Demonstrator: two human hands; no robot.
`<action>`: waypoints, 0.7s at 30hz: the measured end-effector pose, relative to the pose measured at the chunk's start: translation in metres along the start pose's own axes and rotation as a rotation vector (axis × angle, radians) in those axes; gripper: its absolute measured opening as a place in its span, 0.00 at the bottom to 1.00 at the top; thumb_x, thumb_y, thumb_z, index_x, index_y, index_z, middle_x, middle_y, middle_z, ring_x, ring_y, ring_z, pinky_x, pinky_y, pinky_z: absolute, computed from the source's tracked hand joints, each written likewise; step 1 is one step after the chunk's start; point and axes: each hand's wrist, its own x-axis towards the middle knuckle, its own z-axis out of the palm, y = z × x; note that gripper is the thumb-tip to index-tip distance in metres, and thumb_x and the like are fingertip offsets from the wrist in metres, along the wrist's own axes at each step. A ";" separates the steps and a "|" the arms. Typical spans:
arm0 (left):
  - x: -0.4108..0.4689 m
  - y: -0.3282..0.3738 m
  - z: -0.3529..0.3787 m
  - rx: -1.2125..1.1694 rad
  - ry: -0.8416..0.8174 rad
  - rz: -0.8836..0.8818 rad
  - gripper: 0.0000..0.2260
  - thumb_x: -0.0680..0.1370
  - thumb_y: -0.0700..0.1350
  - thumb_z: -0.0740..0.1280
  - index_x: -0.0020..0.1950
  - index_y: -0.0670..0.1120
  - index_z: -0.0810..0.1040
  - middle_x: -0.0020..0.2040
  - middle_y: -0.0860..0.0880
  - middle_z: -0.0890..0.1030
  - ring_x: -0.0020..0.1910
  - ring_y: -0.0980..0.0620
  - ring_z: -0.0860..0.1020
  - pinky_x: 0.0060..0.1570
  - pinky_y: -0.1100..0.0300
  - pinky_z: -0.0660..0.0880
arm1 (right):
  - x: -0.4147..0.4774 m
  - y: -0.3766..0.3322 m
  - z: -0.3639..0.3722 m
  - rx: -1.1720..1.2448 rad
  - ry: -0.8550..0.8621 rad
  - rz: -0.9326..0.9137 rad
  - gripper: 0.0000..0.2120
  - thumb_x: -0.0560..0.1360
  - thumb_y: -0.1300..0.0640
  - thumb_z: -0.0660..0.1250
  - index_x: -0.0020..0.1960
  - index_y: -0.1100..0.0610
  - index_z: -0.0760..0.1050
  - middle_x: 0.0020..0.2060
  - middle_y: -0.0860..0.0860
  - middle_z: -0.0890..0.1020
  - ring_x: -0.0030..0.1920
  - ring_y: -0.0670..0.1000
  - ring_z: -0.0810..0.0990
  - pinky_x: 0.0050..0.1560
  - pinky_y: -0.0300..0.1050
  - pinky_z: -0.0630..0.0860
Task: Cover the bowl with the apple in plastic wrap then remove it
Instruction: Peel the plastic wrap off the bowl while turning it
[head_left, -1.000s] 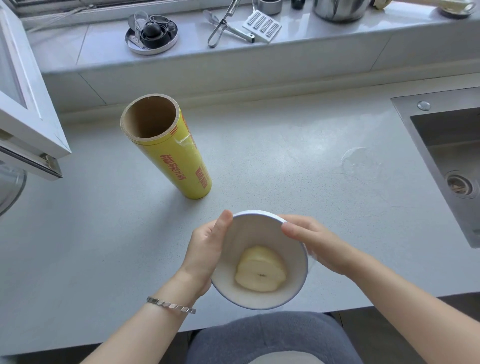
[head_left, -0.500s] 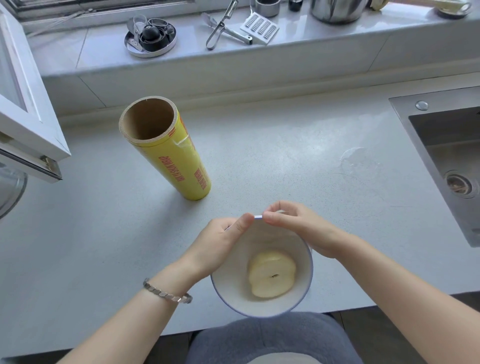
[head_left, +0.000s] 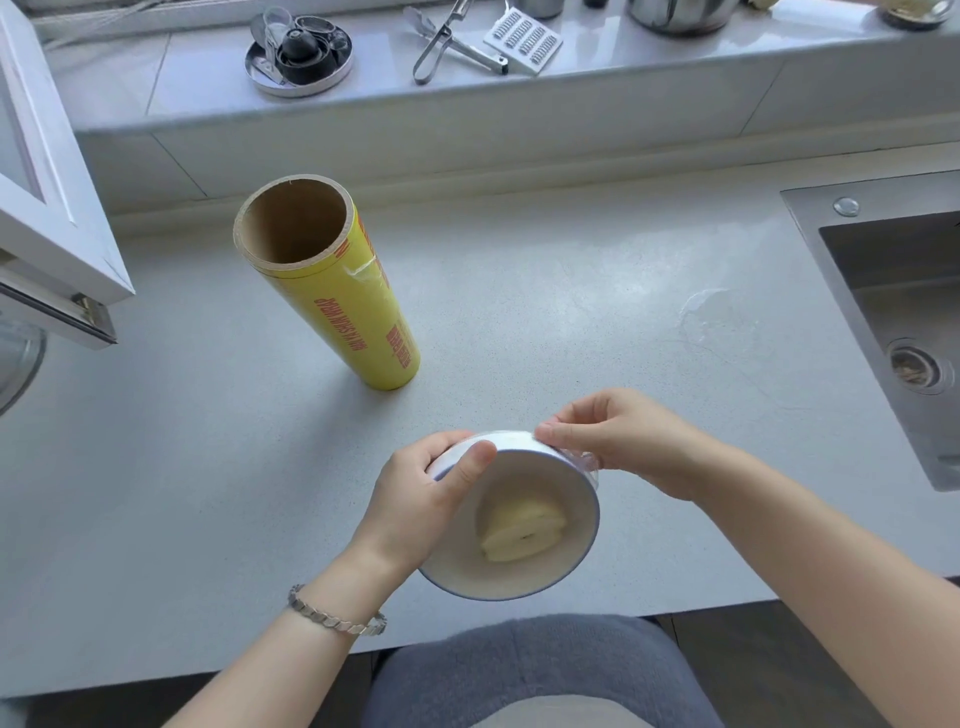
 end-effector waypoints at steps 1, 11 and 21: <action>0.000 0.000 0.000 0.006 -0.002 0.006 0.17 0.60 0.67 0.62 0.39 0.59 0.80 0.37 0.66 0.82 0.38 0.66 0.78 0.38 0.73 0.72 | 0.000 -0.001 0.000 -0.014 -0.017 0.002 0.06 0.71 0.56 0.70 0.36 0.56 0.79 0.28 0.49 0.76 0.30 0.44 0.73 0.41 0.39 0.71; -0.001 -0.002 0.000 0.039 -0.023 0.032 0.15 0.61 0.67 0.63 0.39 0.60 0.79 0.38 0.68 0.81 0.40 0.67 0.78 0.39 0.74 0.71 | -0.006 -0.010 0.000 -0.197 -0.112 -0.046 0.11 0.75 0.57 0.66 0.33 0.52 0.77 0.26 0.43 0.76 0.28 0.40 0.72 0.37 0.34 0.70; -0.002 -0.002 -0.001 -0.027 -0.066 0.026 0.14 0.63 0.65 0.63 0.38 0.60 0.82 0.40 0.55 0.84 0.39 0.58 0.79 0.41 0.64 0.74 | -0.002 -0.011 0.005 -0.017 -0.024 0.002 0.12 0.78 0.60 0.60 0.36 0.57 0.74 0.30 0.49 0.75 0.28 0.43 0.70 0.33 0.31 0.70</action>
